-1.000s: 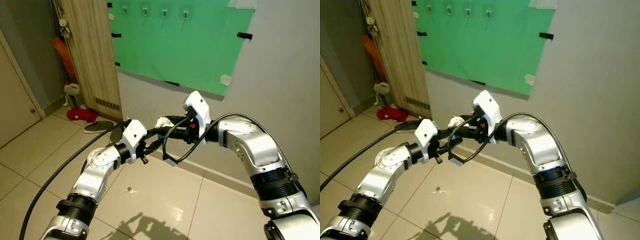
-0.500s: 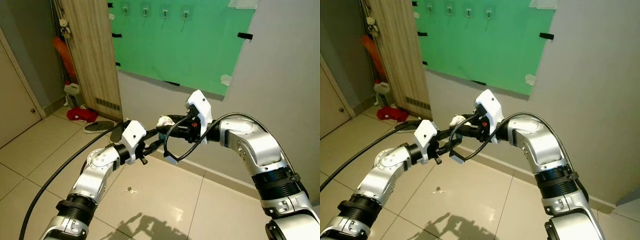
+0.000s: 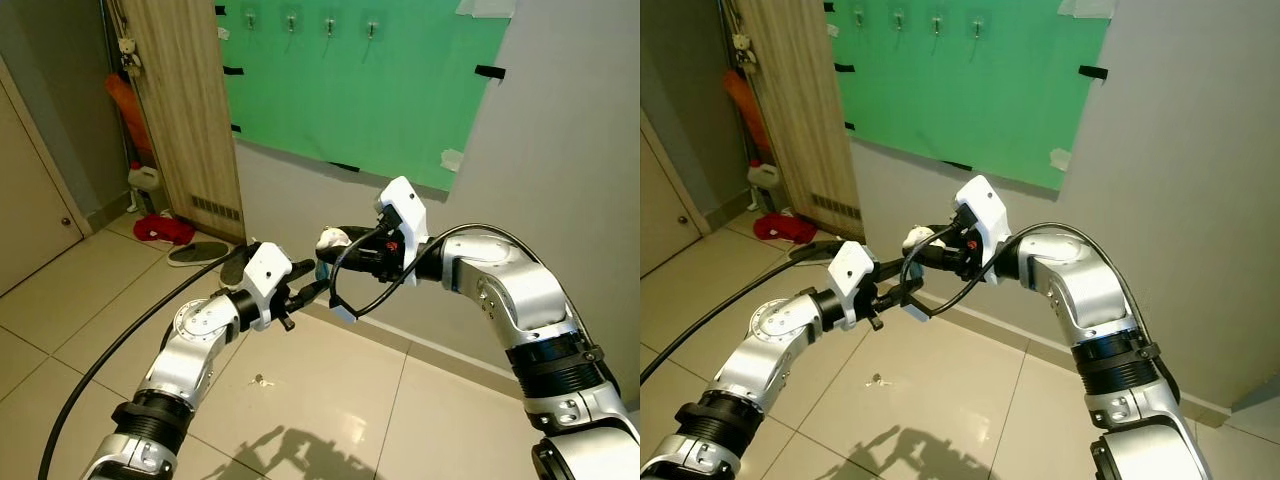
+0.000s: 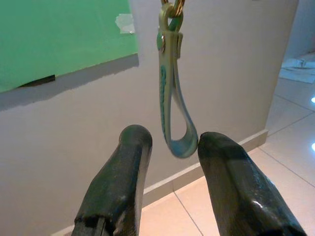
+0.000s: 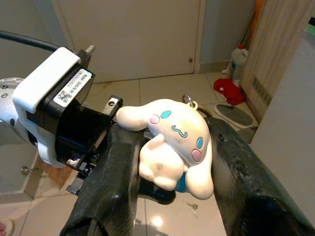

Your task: Hang keys on a hook

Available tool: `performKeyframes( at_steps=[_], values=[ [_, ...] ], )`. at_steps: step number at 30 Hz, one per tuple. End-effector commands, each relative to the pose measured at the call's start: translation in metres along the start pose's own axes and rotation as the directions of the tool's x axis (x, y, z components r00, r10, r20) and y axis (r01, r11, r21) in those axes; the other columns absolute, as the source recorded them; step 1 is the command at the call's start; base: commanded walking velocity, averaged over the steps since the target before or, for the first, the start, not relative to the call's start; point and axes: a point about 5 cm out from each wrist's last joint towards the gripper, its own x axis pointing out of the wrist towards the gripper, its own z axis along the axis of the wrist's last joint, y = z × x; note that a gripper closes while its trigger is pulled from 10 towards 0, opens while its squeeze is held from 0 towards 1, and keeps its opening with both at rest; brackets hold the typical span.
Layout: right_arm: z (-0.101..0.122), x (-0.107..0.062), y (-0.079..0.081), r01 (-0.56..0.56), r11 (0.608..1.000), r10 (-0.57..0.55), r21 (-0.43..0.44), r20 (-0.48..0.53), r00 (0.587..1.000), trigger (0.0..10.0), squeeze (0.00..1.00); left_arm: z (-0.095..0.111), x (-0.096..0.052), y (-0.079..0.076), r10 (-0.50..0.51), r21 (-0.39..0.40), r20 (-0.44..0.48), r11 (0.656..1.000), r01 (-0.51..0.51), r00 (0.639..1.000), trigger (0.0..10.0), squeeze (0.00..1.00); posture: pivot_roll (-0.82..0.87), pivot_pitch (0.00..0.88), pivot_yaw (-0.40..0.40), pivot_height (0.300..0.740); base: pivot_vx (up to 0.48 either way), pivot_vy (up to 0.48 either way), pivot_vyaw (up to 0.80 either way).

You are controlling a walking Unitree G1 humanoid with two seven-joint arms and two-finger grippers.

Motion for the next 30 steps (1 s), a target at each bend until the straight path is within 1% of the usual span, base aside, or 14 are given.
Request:
performKeyframes(
  at_steps=[1, 3, 9, 15, 23, 30],
  values=[
    [0.0066, -0.0044, -0.005, 0.023, 0.999, -0.023, -0.024, 0.01, 1.0, 10.0, 0.0, -0.0041, -0.0045, 0.001, 0.016, -0.013, -0.008, 1.0, -0.017, 1.0, 10.0, 0.0, -0.08, 0.0, -0.005, 0.74, 0.0, 0.0, 0.0],
    [0.0027, -0.0064, -0.009, 0.04, 0.999, -0.04, -0.017, -0.004, 0.999, 10.0, 0.0, -0.0046, -0.0051, -0.0018, 0.016, -0.019, -0.003, 1.0, -0.016, 1.0, 10.0, 0.0, -0.08, 0.0, -0.005, 0.74, 0.0, 0.0, 0.0],
    [-0.0023, -0.0083, -0.0126, 0.058, 0.998, -0.058, -0.014, -0.021, 0.998, 10.0, 0.0, -0.0038, -0.0067, -0.007, 0.007, -0.024, 0.005, 1.0, -0.007, 1.0, 10.0, 0.0, -0.08, 0.0, -0.01, 0.74, 0.0, 0.0, 0.0],
    [0.0001, -0.007, -0.0109, 0.048, 0.999, -0.048, -0.02, -0.017, 0.999, 10.0, 0.0, -0.0042, -0.0086, -0.0047, 0.019, -0.028, 0.004, 0.999, -0.019, 1.0, 10.0, 0.0, -0.07, 0.0, -0.013, 0.74, 0.0, 0.0, 0.0],
    [0.0043, -0.006, -0.0068, 0.027, 0.999, -0.027, -0.028, -0.004, 1.0, 10.0, 0.0, -0.0021, -0.004, -0.002, 0.055, -0.034, 0.009, 0.998, -0.054, 0.998, 10.0, 0.0, -0.08, 0.0, -0.013, 0.74, 0.0, 0.0, 0.0],
    [0.0007, -0.0082, -0.0074, 0.033, 0.999, -0.034, -0.026, -0.014, 0.999, 10.0, 0.0, 0.001, -0.0037, 0.0019, 0.072, -0.026, 0.018, 0.997, -0.072, 0.997, 10.0, 0.0, -0.08, 0.0, -0.007, 0.74, 0.0, 0.0, 0.0]
  ],
)
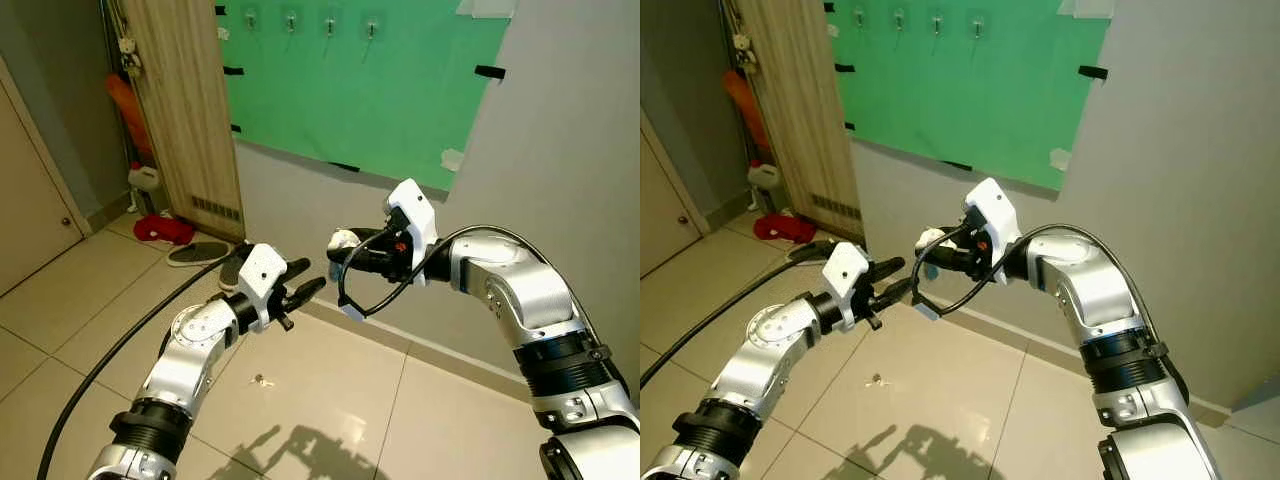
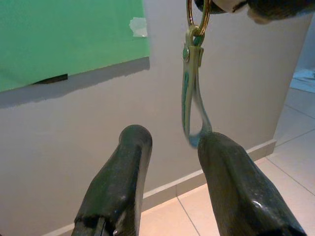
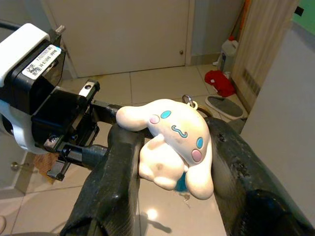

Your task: Hang keys on a hook

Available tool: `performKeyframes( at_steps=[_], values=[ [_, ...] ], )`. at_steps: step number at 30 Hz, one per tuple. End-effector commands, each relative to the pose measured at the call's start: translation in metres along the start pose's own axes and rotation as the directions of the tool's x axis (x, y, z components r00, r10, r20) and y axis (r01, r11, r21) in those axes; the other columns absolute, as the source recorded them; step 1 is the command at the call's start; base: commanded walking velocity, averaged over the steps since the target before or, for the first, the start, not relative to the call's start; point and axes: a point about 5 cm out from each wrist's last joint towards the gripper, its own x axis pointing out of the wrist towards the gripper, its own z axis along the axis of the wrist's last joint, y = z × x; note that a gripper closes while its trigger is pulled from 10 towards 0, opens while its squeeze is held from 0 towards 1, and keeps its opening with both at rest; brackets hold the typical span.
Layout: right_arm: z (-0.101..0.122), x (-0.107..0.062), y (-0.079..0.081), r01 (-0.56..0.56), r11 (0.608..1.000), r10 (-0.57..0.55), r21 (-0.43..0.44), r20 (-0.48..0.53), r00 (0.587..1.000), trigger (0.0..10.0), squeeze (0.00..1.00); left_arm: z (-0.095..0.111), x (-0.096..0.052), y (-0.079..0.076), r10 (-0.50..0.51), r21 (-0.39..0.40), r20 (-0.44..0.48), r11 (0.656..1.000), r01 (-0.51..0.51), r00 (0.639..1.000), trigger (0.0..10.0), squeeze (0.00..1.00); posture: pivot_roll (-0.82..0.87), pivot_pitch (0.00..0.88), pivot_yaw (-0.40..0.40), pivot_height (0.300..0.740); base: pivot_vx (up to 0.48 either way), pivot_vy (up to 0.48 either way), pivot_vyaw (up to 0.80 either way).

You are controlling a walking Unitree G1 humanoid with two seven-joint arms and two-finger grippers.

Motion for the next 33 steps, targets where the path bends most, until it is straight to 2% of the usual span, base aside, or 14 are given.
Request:
performKeyframes(
  at_steps=[1, 18, 33],
  values=[
    [0.007, -0.002, 0.001, -0.003, 1.0, 0.003, -0.025, 0.015, 1.0, 10.0, 0.0, 0.001, 0.0, 0.004, 0.016, 0.006, -0.001, 1.0, -0.016, 1.0, 10.0, 0.0, -0.08, 0.0, -0.007, 0.74, 0.0, 0.0, 0.0],
    [0.014, 0.0, 0.013, -0.044, 0.998, 0.046, -0.05, 0.038, 0.998, 10.0, 0.0, 0.001, 0.004, 0.006, 0.031, 0.008, -0.004, 0.999, -0.031, 1.0, 10.0, 0.0, -0.09, 0.0, -0.002, 0.74, 0.0, 0.0, 0.0],
    [0.012, 0.0, 0.016, -0.046, 0.998, 0.047, -0.05, 0.029, 0.998, 10.0, 0.0, 0.003, 0.005, 0.006, 0.032, 0.012, 0.003, 0.999, -0.032, 0.999, 10.0, 0.0, -0.09, 0.0, -0.003, 0.74, 0.0, 0.0, 0.0]
  ],
)
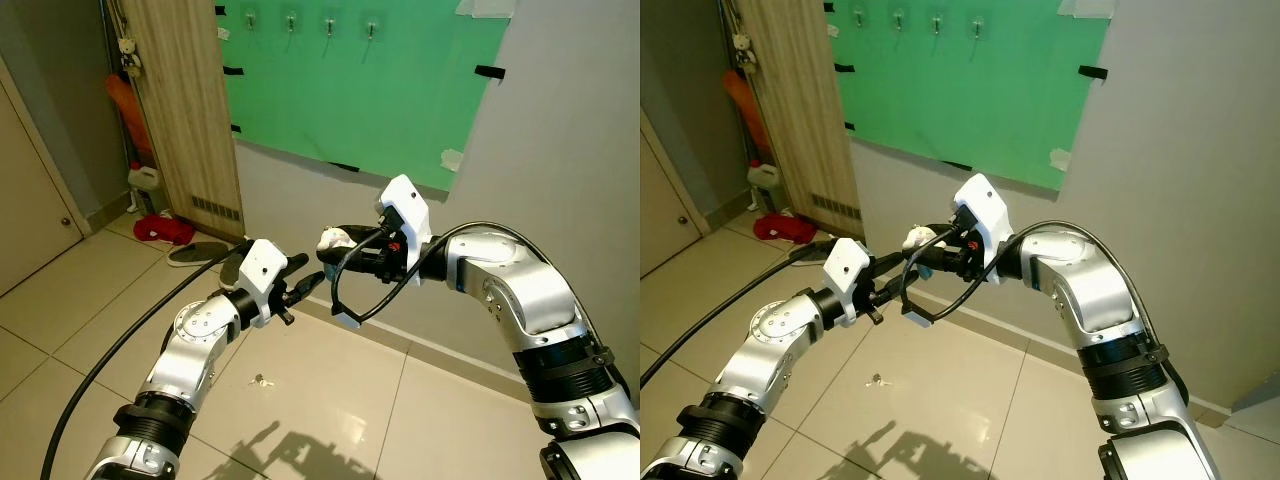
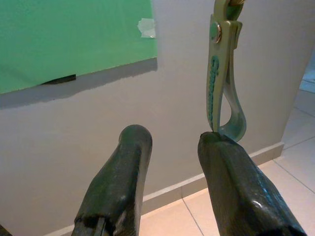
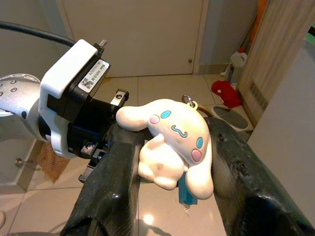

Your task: Hang keys on a hook

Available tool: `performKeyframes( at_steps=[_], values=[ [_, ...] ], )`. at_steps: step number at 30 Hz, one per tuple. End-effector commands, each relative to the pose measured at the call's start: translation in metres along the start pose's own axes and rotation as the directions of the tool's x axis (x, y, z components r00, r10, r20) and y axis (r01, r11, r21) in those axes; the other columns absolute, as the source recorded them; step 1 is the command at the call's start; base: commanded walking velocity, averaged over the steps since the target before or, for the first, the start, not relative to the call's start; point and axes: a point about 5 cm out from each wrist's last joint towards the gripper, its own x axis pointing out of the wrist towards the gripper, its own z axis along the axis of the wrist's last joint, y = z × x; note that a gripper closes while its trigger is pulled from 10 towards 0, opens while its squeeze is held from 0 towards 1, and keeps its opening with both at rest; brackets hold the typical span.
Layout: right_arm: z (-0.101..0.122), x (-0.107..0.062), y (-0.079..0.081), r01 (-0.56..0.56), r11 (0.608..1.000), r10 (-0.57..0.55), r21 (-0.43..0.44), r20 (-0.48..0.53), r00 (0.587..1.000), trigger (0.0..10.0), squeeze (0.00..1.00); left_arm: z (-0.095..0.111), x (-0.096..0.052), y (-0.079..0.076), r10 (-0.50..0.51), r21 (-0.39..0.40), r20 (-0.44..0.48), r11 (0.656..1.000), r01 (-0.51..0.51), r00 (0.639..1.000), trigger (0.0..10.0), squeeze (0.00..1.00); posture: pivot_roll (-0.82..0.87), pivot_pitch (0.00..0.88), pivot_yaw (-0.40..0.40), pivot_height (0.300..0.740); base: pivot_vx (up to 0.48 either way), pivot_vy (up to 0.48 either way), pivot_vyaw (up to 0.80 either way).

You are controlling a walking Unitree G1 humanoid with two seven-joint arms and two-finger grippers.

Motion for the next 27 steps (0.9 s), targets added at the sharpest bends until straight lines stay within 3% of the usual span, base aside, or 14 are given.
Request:
performKeyframes(
  at_steps=[1, 8, 17, 27],
  values=[
    [-0.003, -0.002, -0.001, 0.008, 1.0, -0.008, 0.009, -0.001, 1.0, 10.0, 0.0, 0.002, 0.001, 0.002, 0.003, 0.011, 0.002, 1.0, -0.003, 1.0, 10.0, 0.0, -0.09, 0.0, -0.005, 0.74, 0.0, 0.0, 0.0],
    [-0.008, -0.001, -0.005, 0.029, 0.999, -0.029, 0.015, -0.02, 0.999, 10.0, 0.0, 0.001, -0.002, 0.001, -0.007, 0.01, -0.001, 1.0, 0.007, 1.0, 10.0, 0.0, -0.09, 0.0, -0.006, 0.74, 0.0, 0.0, 0.0],
    [-0.017, 0.0, -0.022, 0.13, 0.992, -0.129, 0.0, -0.036, 0.991, 10.0, 0.0, -0.01, -0.013, -0.002, -0.021, 0.009, -0.049, 1.0, 0.021, 0.999, 10.0, 0.0, -0.06, 0.0, -0.021, 0.74, 0.0, 0.0, 0.0],
    [-0.014, 0.007, -0.014, 0.078, 0.997, -0.078, -0.004, -0.028, 0.997, 10.0, 0.0, -0.005, -0.005, -0.006, -0.01, -0.013, -0.019, 1.0, 0.009, 1.0, 10.0, 0.0, -0.07, 0.0, -0.021, 0.74, 0.0, 0.0, 0.0]
  ],
)
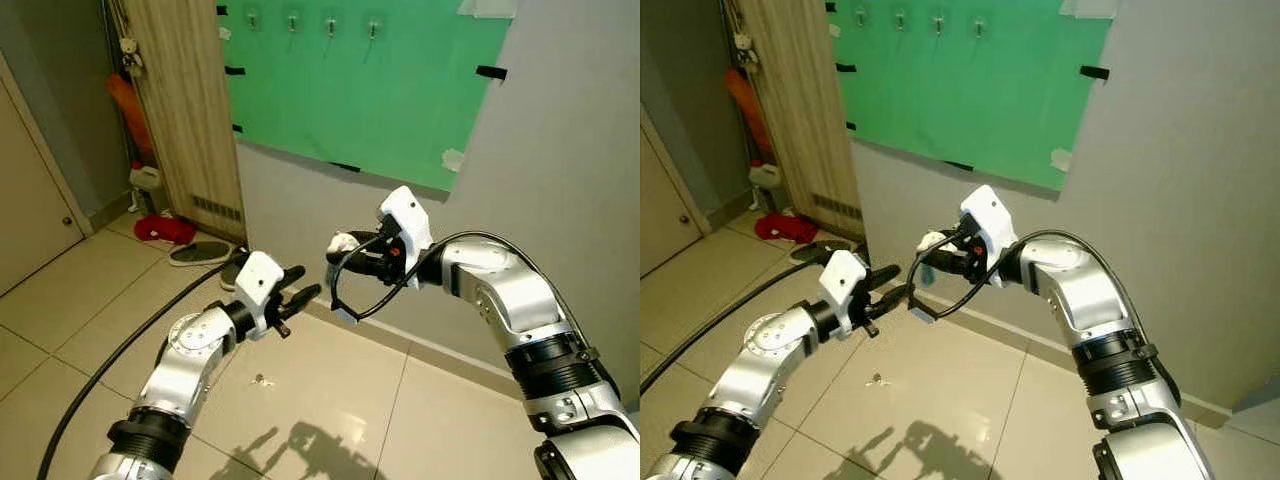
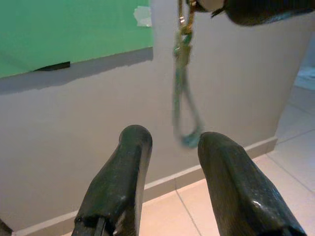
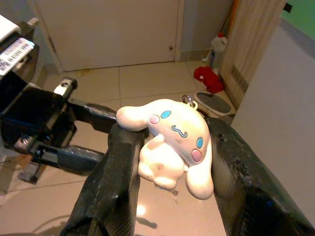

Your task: Hang keys on a hook

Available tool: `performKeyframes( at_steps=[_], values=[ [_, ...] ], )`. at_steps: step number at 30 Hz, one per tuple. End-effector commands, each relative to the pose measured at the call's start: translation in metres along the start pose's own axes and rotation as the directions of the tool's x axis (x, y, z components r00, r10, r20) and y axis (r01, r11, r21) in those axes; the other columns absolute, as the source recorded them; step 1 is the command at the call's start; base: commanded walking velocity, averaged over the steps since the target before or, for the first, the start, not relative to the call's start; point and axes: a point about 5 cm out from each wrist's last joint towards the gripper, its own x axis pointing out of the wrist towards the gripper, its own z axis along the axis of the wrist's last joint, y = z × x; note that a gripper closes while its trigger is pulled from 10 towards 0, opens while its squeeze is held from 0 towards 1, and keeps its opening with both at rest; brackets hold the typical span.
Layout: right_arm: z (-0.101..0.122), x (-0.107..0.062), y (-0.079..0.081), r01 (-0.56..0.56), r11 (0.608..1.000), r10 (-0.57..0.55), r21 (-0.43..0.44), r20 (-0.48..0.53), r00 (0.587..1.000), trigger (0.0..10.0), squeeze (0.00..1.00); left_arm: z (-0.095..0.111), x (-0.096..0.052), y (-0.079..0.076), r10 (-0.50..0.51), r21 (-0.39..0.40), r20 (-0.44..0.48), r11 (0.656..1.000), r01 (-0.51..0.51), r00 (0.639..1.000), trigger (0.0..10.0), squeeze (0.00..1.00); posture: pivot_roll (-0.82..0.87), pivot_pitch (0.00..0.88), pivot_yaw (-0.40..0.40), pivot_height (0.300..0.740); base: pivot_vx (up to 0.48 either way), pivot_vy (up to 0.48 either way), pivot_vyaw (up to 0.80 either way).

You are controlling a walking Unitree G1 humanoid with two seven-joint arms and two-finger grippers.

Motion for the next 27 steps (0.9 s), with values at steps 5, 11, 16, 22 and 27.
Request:
performKeyframes(
  at_steps=[5, 11, 16, 22, 27],
  values=[
    [0.008, 0.001, 0.003, -0.017, 0.999, 0.018, -0.027, 0.018, 1.0, 10.0, 0.0, 0.006, 0.007, 0.0, -0.002, 0.01, 0.007, 1.0, 0.002, 1.0, 10.0, 0.0, -0.08, 0.0, -0.017, 0.74, 0.0, 0.0, 0.0],
    [0.012, 0.0, 0.007, -0.03, 0.999, 0.031, -0.031, 0.029, 0.999, 10.0, 0.0, 0.008, 0.012, -0.001, -0.005, 0.007, 0.015, 1.0, 0.005, 1.0, 10.0, 0.0, -0.09, 0.0, -0.013, 0.74, 0.0, 0.0, 0.0],
    [0.013, 0.001, 0.011, -0.046, 0.998, 0.047, -0.031, 0.037, 0.998, 10.0, 0.0, 0.009, 0.015, -0.003, -0.008, 0.0, 0.018, 1.0, 0.008, 1.0, 10.0, 0.0, -0.09, 0.0, -0.013, 0.74, 0.0, 0.0, 0.0],
    [0.014, 0.003, 0.014, -0.057, 0.998, 0.058, -0.028, 0.04, 0.998, 10.0, 0.0, 0.01, 0.017, -0.005, -0.017, -0.005, 0.024, 1.0, 0.017, 1.0, 10.0, 0.0, -0.09, 0.0, -0.014, 0.74, 0.0, 0.0, 0.0],
    [0.016, 0.004, 0.017, -0.07, 0.997, 0.071, -0.029, 0.046, 0.996, 10.0, 0.0, 0.009, 0.018, -0.004, -0.012, -0.005, 0.024, 1.0, 0.012, 1.0, 10.0, 0.0, -0.09, 0.0, -0.014, 0.74, 0.0, 0.0, 0.0]
  ],
)
